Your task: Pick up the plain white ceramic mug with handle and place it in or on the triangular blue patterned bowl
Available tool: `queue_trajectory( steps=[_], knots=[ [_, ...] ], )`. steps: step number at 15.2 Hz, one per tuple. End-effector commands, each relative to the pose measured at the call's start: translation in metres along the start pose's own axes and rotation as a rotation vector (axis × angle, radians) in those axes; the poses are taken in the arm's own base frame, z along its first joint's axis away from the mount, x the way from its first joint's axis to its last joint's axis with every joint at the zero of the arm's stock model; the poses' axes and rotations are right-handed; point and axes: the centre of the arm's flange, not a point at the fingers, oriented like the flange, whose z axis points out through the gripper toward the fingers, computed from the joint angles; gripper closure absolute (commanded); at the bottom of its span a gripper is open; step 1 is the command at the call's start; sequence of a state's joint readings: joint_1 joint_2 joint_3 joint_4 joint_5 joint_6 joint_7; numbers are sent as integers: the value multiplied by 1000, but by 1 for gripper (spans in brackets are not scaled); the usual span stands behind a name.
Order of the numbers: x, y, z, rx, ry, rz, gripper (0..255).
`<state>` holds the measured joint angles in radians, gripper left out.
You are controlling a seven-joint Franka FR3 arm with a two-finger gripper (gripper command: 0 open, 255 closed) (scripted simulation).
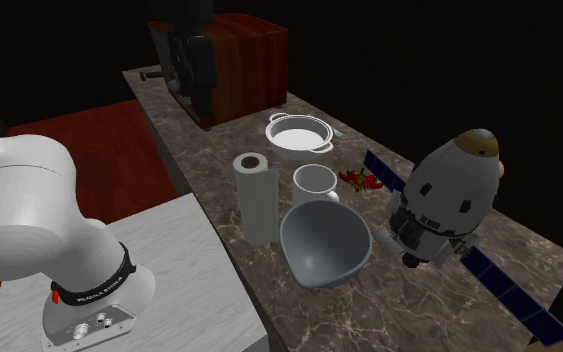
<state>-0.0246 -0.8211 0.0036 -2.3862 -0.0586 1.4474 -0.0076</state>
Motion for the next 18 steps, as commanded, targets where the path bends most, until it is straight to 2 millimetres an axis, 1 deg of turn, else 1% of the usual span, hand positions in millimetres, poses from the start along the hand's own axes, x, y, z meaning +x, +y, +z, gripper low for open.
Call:
queue_trajectory(
  steps=[1, 10, 18],
  knots=[
    [0, 0, 0, 0, 0, 0, 0],
    [85, 12, 71, 27, 69, -1, 0],
    [164, 21, 129, 51, 130, -3, 0]
  ],
)
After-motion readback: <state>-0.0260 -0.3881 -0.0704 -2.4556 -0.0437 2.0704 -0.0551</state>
